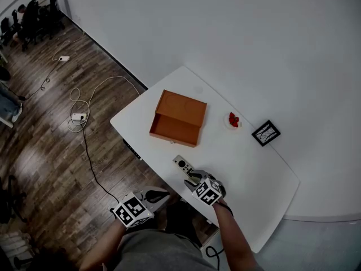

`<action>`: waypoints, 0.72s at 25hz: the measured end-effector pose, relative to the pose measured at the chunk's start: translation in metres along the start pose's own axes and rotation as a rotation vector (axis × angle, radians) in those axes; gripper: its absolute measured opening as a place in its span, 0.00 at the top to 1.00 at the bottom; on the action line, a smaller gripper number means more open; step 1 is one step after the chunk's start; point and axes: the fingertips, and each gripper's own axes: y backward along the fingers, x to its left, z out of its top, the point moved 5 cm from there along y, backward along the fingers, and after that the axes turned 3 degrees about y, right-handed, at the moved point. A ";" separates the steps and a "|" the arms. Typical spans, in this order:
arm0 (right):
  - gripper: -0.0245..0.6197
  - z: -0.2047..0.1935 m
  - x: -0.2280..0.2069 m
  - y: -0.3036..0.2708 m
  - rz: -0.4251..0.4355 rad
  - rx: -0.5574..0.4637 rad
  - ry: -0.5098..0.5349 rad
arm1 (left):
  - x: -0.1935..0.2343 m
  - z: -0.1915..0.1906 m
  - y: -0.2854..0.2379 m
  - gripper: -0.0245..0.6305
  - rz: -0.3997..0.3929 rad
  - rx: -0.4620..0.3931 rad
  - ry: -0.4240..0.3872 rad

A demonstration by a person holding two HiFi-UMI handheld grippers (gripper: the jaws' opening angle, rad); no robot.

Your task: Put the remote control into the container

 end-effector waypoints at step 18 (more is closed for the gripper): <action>0.56 -0.016 -0.023 -0.034 -0.041 0.023 -0.103 | 0.008 -0.004 0.009 0.96 0.034 -0.001 0.018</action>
